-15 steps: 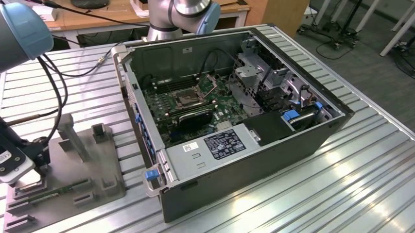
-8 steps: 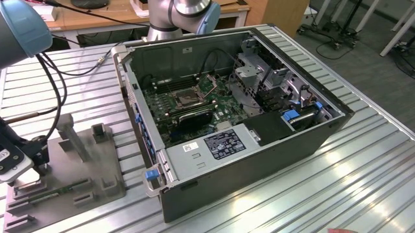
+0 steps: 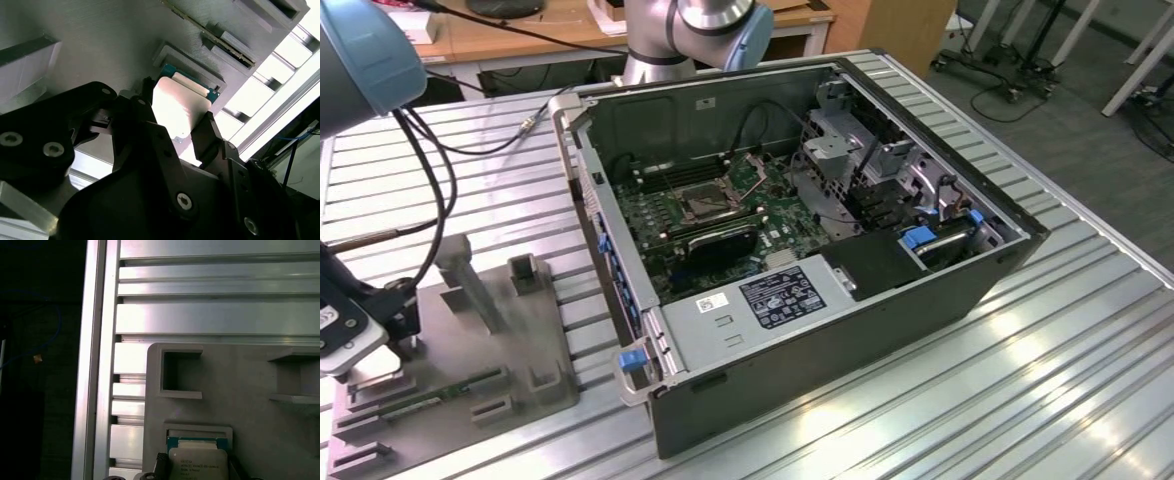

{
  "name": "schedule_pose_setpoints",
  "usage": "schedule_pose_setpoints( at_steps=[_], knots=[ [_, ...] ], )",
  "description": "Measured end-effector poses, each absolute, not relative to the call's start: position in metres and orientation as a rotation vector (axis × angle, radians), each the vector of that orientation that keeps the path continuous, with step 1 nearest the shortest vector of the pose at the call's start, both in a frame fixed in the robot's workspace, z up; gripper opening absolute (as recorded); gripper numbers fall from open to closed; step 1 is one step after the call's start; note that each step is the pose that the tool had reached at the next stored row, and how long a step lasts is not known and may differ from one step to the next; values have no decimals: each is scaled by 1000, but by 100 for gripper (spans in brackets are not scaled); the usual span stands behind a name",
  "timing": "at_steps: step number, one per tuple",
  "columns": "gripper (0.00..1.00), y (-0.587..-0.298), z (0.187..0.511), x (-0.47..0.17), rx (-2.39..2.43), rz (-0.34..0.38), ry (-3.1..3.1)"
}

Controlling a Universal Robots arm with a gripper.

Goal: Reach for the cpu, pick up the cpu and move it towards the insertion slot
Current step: 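Pick up the cpu and move it towards the insertion slot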

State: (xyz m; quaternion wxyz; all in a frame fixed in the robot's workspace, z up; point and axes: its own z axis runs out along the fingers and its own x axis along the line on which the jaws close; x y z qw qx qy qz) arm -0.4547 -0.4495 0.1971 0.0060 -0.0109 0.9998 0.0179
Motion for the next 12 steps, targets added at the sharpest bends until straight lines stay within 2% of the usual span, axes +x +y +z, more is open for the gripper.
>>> schedule_pose_setpoints(
  at_steps=[12],
  knots=[
    [55,-450,201,-455,-34,56,3129]
  ],
)
